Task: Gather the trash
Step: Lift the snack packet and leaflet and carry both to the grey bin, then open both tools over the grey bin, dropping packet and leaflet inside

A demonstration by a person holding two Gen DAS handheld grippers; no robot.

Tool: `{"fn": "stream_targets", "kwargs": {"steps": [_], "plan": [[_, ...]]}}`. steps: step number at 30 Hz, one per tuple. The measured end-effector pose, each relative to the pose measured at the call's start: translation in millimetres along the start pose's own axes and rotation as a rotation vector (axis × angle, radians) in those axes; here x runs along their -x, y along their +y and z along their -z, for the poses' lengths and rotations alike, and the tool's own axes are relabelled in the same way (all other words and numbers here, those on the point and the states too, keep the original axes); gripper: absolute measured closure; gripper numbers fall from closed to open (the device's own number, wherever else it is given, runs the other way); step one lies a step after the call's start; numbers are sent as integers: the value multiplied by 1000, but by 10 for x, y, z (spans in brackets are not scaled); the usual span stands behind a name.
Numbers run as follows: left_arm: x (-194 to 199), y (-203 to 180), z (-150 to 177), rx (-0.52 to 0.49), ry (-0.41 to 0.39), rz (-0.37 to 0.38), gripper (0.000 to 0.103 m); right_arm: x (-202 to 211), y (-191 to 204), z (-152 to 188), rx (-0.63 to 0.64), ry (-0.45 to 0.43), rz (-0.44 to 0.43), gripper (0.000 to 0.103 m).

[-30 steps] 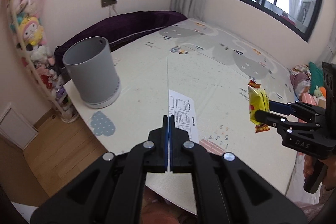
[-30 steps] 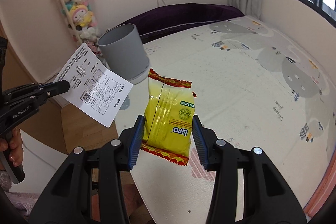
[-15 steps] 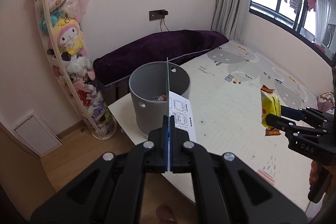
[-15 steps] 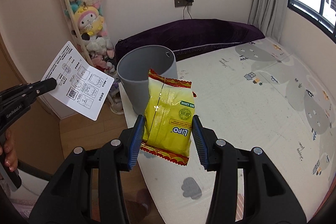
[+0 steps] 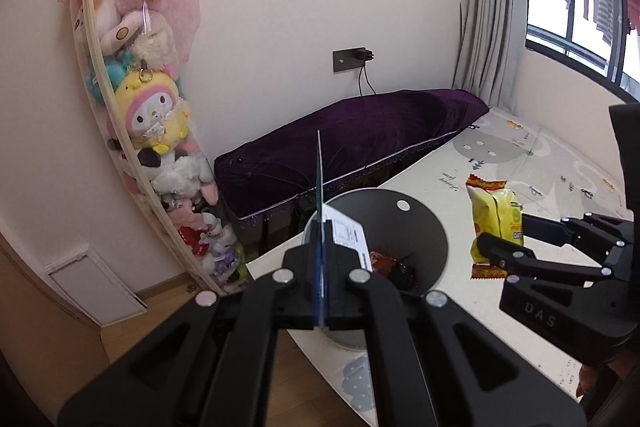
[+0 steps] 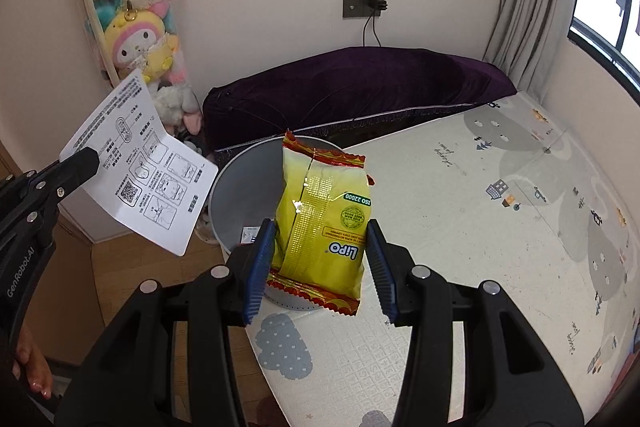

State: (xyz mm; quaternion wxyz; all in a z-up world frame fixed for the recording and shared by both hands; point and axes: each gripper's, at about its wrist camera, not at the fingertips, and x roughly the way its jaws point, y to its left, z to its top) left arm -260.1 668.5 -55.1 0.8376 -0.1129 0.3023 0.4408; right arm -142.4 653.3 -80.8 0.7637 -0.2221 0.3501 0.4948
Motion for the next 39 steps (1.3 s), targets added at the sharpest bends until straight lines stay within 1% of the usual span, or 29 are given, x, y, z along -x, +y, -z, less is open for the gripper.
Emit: {"fn": "stream_targets", "kwargs": {"steps": [3, 5, 7, 9, 12, 14, 15, 16, 17, 18, 19, 21, 22, 23, 25, 31, 36, 38, 39], "plan": [[-169, 4, -76, 2, 18, -9, 102, -188, 4, -160, 17, 16, -17, 59], [-261, 34, -141, 11, 22, 6, 102, -283, 12, -263, 28, 16, -24, 59], [-411, 65, -230, 14, 28, 37, 102, -394, 8, -362, 28, 26, -25, 59], [-565, 58, -322, 18, 39, 84, 102, -513, -9, -445, 11, 43, -30, 59], [-775, 12, -418, -15, 38, 139, 102, -663, -4, -531, -1, 56, -11, 59], [-917, 10, -460, -37, 64, 168, 102, -749, -6, -574, -29, 76, -7, 58], [-989, 14, -484, -44, 90, 190, 101, -780, -7, -587, -46, 91, -12, 54], [-1044, 29, -500, -51, 106, 204, 97, -805, 0, -597, -56, 98, -9, 45], [-1087, 43, -519, -61, 115, 210, 97, -823, 6, -610, -58, 96, 4, 40], [-1121, 58, -528, -74, 120, 205, 97, -837, 20, -620, -60, 90, 16, 37], [-1151, 71, -535, -81, 126, 198, 95, -852, 31, -626, -67, 90, 22, 37], [-1192, 140, -550, -70, 142, 203, 76, -870, 25, -632, -90, 93, 25, 37], [-1195, 174, -561, -62, 137, 211, 51, -870, 41, -630, -95, 94, 29, 37], [-1163, 224, -562, -54, 115, 213, 39, -868, 55, -627, -94, 93, 37, 37], [-1132, 278, -581, -63, 93, 214, 37, -867, 61, -630, -98, 94, 47, 37], [-1097, 381, -602, -91, 96, 224, 36, -801, 99, -581, -123, 97, 75, 37], [-1036, 407, -592, -116, 102, 265, 35, -654, 105, -483, -159, 90, 110, 37], [-1008, 373, -581, -133, 106, 294, 31, -566, 69, -401, -193, 85, 135, 37], [-998, 344, -577, -143, 109, 314, 30, -516, 40, -354, -212, 82, 146, 37]]}}
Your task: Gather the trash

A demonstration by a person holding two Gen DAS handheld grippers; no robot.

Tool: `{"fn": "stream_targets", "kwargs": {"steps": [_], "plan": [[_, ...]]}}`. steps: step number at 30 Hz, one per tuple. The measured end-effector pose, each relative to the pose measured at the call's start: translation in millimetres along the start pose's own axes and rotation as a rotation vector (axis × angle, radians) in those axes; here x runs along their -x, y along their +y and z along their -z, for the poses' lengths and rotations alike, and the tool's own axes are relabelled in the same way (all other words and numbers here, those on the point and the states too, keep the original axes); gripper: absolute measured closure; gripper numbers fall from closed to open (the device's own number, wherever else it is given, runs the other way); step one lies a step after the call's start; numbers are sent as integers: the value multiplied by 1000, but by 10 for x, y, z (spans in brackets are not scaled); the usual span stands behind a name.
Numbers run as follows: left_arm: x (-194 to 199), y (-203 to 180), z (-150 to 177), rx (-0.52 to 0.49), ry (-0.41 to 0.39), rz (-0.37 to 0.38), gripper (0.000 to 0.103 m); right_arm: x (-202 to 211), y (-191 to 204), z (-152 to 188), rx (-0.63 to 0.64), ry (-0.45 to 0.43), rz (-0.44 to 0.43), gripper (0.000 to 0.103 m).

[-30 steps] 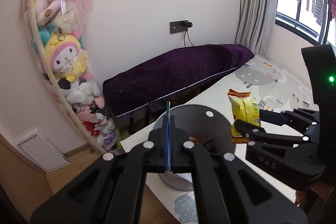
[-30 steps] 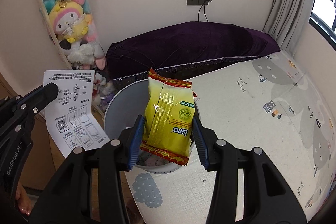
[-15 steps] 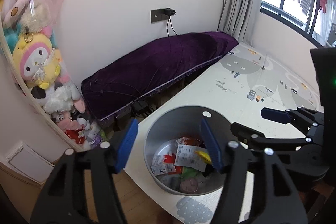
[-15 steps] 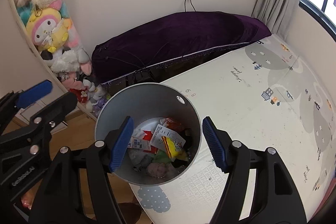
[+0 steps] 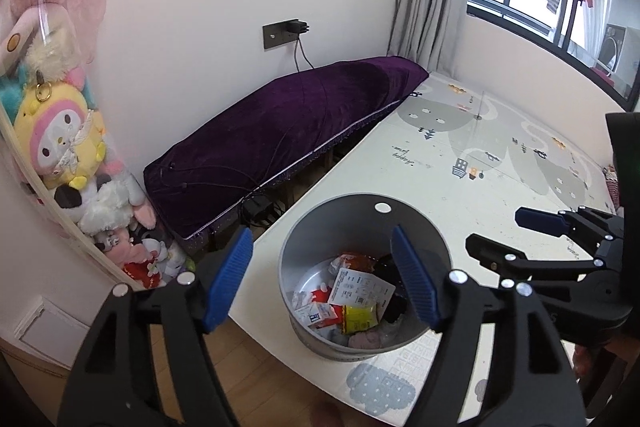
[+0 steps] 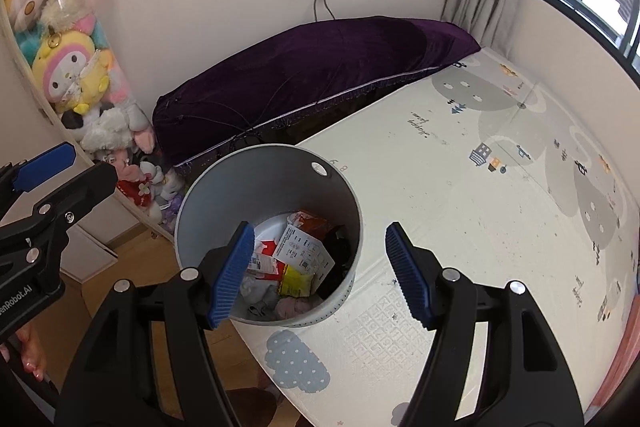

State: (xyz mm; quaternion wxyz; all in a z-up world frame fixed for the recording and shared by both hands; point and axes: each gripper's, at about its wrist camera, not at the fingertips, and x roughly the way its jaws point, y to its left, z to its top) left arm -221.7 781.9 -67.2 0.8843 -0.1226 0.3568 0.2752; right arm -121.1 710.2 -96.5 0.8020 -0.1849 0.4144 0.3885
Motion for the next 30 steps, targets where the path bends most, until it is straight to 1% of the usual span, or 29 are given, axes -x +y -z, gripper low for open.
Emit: {"fn": "stream_targets", "kwargs": {"steps": [2, 6, 12, 13, 15, 17, 18, 19, 21, 22, 24, 26, 30], "plan": [[-9, -93, 1, -31, 9, 42, 27, 97, -111, 107, -51, -5, 33, 37], [-27, -424, 31, -129, 31, 132, 26, 362, -415, 397, -165, -15, 129, 35], [59, -1138, 175, -280, 50, 267, 24, 878, -988, 981, -334, -26, 292, 30], [101, -1275, 203, -303, 50, 289, 22, 978, -1105, 1095, -362, -28, 318, 27], [203, -1549, 259, -346, 45, 332, 21, 1158, -1317, 1312, -410, -28, 363, 20], [326, -1837, 327, -388, 38, 373, 19, 1360, -1529, 1541, -452, -34, 403, 18], [395, -2001, 371, -410, 33, 392, 18, 1463, -1641, 1663, -472, -34, 422, 15], [467, -2160, 420, -431, 27, 405, 18, 1556, -1749, 1782, -490, -35, 436, 13], [618, -2489, 530, -467, 13, 420, 17, 1783, -1983, 2037, -523, -40, 454, 10], [694, -2649, 593, -479, 7, 429, 17, 1902, -2106, 2167, -533, -40, 461, 7], [834, -2973, 729, -490, 8, 436, 15, 2111, -2316, 2391, -537, -37, 472, 7], [937, -3291, 872, -489, 38, 443, 14, 2349, -2542, 2621, -540, -27, 488, 7], [1098, -3845, 1138, -490, 91, 469, 14, 2792, -2950, 3037, -539, -38, 510, 7]]}}
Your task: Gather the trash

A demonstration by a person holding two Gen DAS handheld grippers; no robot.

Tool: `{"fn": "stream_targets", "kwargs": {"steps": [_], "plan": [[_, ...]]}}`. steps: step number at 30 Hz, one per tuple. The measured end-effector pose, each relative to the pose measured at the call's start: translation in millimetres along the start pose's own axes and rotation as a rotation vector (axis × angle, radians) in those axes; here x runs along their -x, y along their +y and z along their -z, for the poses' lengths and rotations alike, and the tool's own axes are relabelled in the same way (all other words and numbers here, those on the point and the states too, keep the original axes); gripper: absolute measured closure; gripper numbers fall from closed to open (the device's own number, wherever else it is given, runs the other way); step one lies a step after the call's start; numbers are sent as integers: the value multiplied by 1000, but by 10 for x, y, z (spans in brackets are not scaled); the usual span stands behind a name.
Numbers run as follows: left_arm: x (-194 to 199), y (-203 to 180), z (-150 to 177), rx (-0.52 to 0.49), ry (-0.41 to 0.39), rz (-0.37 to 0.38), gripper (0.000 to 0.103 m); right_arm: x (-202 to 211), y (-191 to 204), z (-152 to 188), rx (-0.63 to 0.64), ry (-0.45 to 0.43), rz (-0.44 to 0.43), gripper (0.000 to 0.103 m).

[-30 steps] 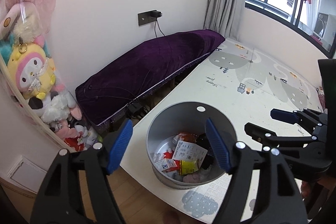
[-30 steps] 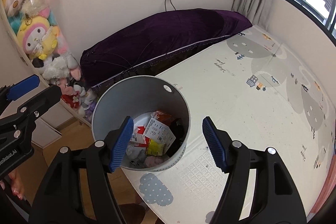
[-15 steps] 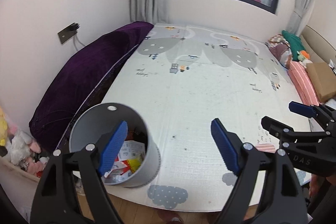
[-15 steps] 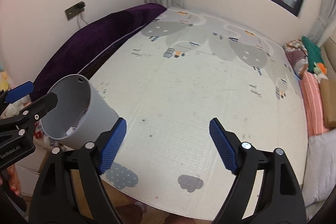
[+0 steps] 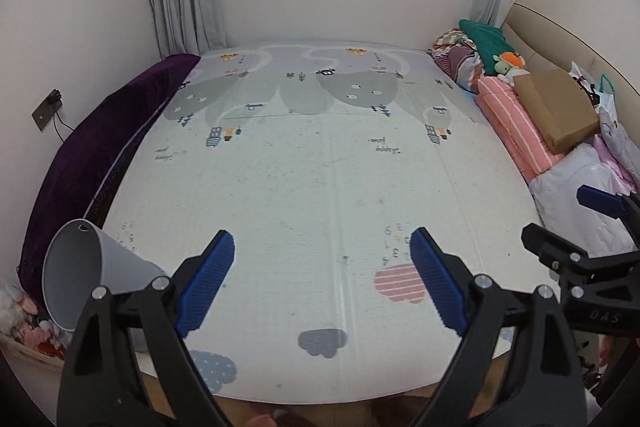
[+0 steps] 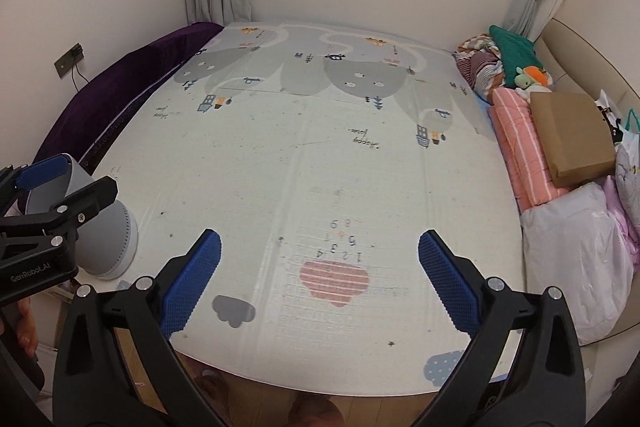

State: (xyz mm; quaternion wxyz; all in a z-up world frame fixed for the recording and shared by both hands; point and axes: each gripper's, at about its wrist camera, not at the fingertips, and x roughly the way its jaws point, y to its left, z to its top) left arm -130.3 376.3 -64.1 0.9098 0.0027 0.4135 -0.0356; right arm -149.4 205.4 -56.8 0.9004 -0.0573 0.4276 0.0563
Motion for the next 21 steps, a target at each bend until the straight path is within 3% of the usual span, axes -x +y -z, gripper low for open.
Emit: {"fn": "stream_targets", "kwargs": {"steps": [8, 11, 15, 21], "plan": [[84, -783, -229, -3, 1, 34, 13, 169, -940, 69, -30, 21, 25, 7], [168, -921, -347, -41, -25, 18, 12, 253, -1107, 85, -66, 17, 20, 7], [177, -1078, -445, -69, 1, 13, 12, 305, -1228, 109, -94, 36, -6, 7], [192, -1186, -467, -85, 19, 52, 12, 438, -1357, 99, -130, 28, 12, 7]]}}
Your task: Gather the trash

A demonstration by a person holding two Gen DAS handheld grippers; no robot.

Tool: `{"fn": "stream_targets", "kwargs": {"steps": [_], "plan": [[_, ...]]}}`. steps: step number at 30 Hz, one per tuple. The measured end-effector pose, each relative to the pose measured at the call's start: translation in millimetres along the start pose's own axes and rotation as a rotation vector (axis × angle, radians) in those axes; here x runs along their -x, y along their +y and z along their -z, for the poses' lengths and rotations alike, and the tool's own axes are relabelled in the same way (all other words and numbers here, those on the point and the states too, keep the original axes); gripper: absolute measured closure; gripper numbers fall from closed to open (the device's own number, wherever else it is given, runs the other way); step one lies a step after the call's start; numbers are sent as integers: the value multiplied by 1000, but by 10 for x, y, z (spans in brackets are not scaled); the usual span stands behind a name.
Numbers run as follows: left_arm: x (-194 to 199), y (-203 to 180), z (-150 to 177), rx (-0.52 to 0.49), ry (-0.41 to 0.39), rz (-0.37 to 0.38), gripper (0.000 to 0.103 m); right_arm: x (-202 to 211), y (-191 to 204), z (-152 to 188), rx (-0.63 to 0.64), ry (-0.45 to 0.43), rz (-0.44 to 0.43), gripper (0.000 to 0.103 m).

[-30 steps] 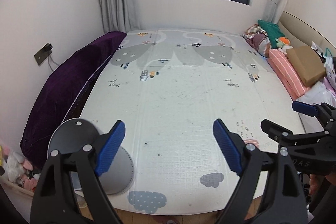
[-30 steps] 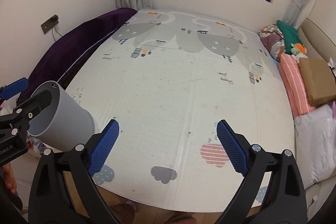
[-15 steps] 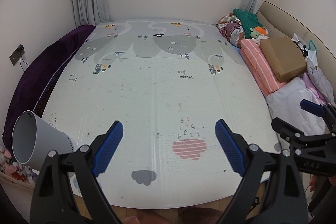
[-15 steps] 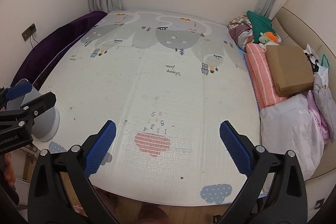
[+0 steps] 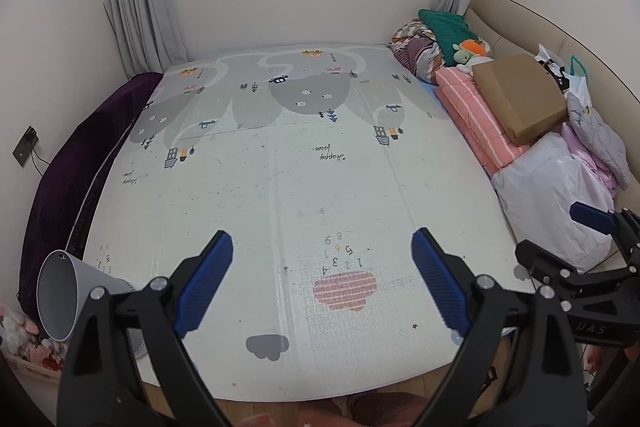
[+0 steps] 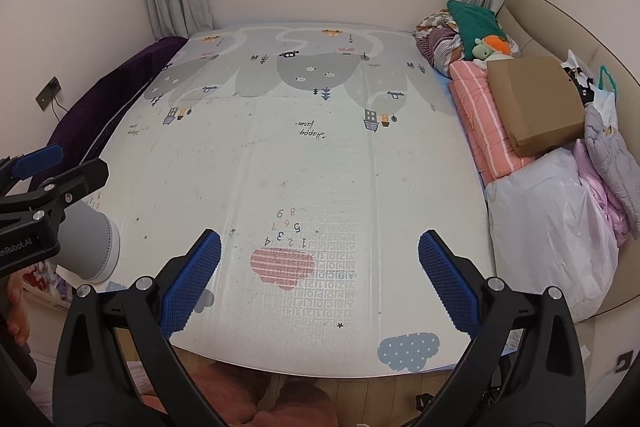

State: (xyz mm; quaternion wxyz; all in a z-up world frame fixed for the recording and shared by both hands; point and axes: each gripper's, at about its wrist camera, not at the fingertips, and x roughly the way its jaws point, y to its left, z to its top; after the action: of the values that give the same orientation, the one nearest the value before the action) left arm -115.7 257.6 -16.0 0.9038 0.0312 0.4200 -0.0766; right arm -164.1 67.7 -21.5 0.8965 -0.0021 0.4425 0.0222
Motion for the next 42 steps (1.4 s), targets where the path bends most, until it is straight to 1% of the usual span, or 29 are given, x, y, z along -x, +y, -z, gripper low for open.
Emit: {"fn": "stream_targets", "kwargs": {"steps": [4, 8, 11, 19, 29, 42], "plan": [[-26, -42, -20, -19, 12, 23, 12, 44, -78, -28, -30, -15, 18, 7], [-39, -97, -17, -56, 17, 9, 12, 80, -93, -7, -49, -22, 26, 7], [-24, -119, -13, -71, 13, 14, 12, 81, -64, 14, -50, -18, 32, 7], [-23, -104, -25, -83, 13, 32, 12, 112, -47, 26, -70, -24, 57, 7], [-24, -101, -20, -88, 10, 38, 12, 106, -3, 43, -74, -20, 65, 7], [-40, -207, -71, -115, 2, 66, 12, 174, -136, 59, -105, -31, 101, 7]]}}
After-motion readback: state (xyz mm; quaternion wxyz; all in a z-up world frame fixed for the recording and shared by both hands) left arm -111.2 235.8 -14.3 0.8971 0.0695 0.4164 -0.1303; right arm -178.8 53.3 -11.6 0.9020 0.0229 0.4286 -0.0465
